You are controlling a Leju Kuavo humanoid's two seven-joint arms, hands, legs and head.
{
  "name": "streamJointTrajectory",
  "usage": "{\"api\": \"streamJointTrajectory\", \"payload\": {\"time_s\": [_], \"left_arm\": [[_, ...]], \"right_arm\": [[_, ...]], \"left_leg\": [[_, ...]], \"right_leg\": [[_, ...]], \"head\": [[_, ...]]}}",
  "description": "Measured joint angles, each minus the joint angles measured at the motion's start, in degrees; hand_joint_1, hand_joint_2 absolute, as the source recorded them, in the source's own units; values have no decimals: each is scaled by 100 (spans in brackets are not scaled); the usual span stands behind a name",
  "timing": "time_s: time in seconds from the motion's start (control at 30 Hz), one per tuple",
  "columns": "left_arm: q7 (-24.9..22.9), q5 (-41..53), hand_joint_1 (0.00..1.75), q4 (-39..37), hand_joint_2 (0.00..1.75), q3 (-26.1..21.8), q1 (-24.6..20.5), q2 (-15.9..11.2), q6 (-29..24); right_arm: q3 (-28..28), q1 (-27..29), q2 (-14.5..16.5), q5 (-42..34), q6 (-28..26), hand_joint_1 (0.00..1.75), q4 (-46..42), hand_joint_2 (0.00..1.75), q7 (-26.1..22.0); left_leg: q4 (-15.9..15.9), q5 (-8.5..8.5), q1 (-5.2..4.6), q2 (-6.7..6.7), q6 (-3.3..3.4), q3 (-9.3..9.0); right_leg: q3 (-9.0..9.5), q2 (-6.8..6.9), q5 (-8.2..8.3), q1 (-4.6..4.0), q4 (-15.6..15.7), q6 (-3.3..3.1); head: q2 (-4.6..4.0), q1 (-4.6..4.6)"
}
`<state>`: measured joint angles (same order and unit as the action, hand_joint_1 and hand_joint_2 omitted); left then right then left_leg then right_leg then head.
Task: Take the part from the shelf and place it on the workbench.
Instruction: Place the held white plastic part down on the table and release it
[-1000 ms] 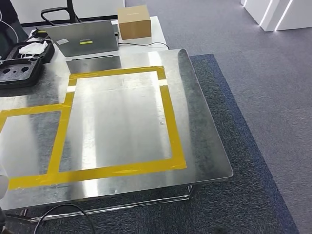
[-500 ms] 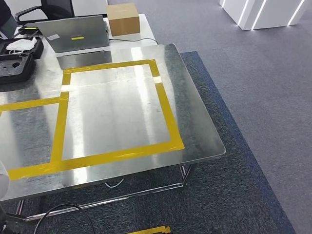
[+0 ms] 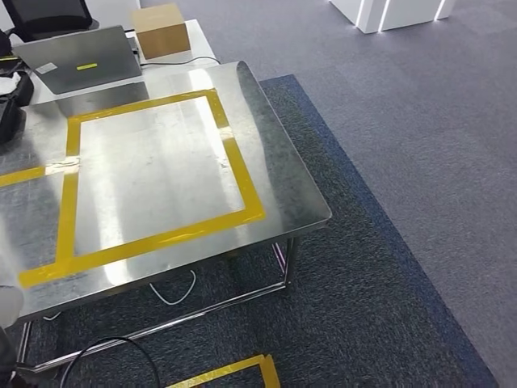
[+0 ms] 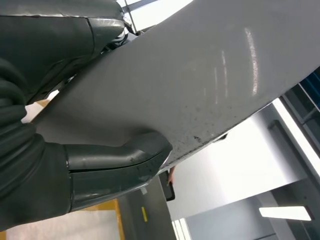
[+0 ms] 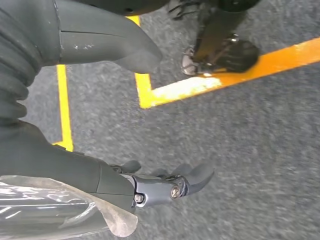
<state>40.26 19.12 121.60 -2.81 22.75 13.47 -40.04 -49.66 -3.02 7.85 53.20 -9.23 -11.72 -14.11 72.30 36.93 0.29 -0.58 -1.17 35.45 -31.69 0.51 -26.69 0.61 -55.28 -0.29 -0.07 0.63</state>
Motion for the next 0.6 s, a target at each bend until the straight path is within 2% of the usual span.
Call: {"api": "streamJointTrajectory", "payload": {"time_s": [0.03, 0.07, 0.13, 0.17, 0.2, 0.27, 0.3, 0.33, 0.37, 0.43, 0.47, 0.5, 0.53, 0.57, 0.6], "left_arm": [[0, -3, 175, -1, 175, 3, 0, -2, -2], [0, -7, 175, -1, 175, 6, -1, -4, -3], [0, -11, 175, -2, 175, 17, -5, -11, -4], [1, -12, 175, -2, 175, 24, -5, -14, -4], [1, -13, 175, -3, 175, 28, -6, -16, -5], [1, -13, 175, -3, 175, 38, -5, -20, -5], [1, -13, 175, -3, 175, 43, -10, -22, -5], [1, -13, 175, -3, 175, 48, -10, -22, -5], [1, -13, 175, -3, 175, 52, -10, -22, -4], [0, -5, 175, -3, 175, 52, -5, -24, -4], [0, 4, 175, -4, 175, 52, -4, -24, -4], [0, 13, 175, -5, 175, 52, -4, -25, -4], [0, 20, 175, -7, 175, 52, -4, -25, -5], [0, 24, 175, -7, 175, 52, -4, -25, -5], [0, 25, 175, -7, 175, 52, -5, -25, -6]], "right_arm": [[0, 2, 0, 5, 0, 0, 0, 175, -7], [0, 3, 0, 16, 1, 0, 0, 175, -11], [0, 1, 0, 50, 3, 0, 0, 175, -13], [0, -1, 0, 66, 4, 0, 0, 175, -13], [1, -2, 0, 74, 6, 0, 0, 175, -13], [1, 3, 0, 79, 8, 0, 0, 175, -14], [1, 7, 0, 79, 9, 0, 0, 175, -13], [0, 11, 0, 81, 10, 0, 0, 175, -11], [1, 13, 0, 86, 13, 0, 0, 175, -9], [2, 9, 1, 103, 23, 0, 0, 175, -6], [2, 6, 1, 110, 33, 0, 0, 175, -6], [2, 5, 2, 119, 40, 0, 0, 175, -6], [2, 6, 2, 126, 46, 0, 0, 175, -6], [1, 6, 2, 135, 49, 0, 0, 175, -6], [1, 6, 2, 145, 49, 0, -1, 175, -6]], "left_leg": [[-161, -124, 0, 2, 9, -171], [-531, -298, 0, 7, 27, -435], [-1394, -480, -7, 44, 88, -968], [-1659, -511, -17, 63, 120, -1109], [-1766, -507, -32, 78, 150, -1145], [-1772, -601, -46, 68, 225, -1060], [-1780, -657, -42, 60, 272, -1003], [-1794, -728, -33, 53, 322, -935], [-1805, -797, -26, 48, 360, -850], [-1802, -919, -40, 67, 396, -674], [-1799, -985, -49, 83, 396, -579], [-1794, -1054, -59, 107, 392, -485], [-1786, -1123, -69, 139, 382, -393], [-1775, -1188, -78, 178, 369, -306], [-1758, -1244, -81, 218, 354, -240]], "right_leg": [[-80, -19, 52, -2, -22, 12], [-153, -37, 96, -2, -48, 27], [-259, -63, 176, -5, -91, 76], [-288, -72, 222, -6, -99, 110], [-309, -78, 273, -4, -97, 147], [-339, -85, 350, 7, -83, 223], [-383, -84, 299, 13, -113, 251], [-449, -81, 131, 15, -227, 271], [-539, -77, -144, 17, -463, 282], [-729, -72, -715, 13, -1179, 300], [-779, -72, -830, 12, -1532, 305], [-772, -72, -786, 10, -1758, 306], [-674, -78, -629, 8, -1801, 293], [-479, -102, -439, 4, -1641, 267], [-179, -184, -321, -1, -1278, 226]], "head": [[0, 0], [0, -1], [0, 2], [-1, 3], [-1, -2], [-1, -14], [-1, -19], [-1, -9], [-2, 0], [-1, 22], [-1, 22], [-1, 24], [-1, 26], [0, 26], [0, 27]]}}
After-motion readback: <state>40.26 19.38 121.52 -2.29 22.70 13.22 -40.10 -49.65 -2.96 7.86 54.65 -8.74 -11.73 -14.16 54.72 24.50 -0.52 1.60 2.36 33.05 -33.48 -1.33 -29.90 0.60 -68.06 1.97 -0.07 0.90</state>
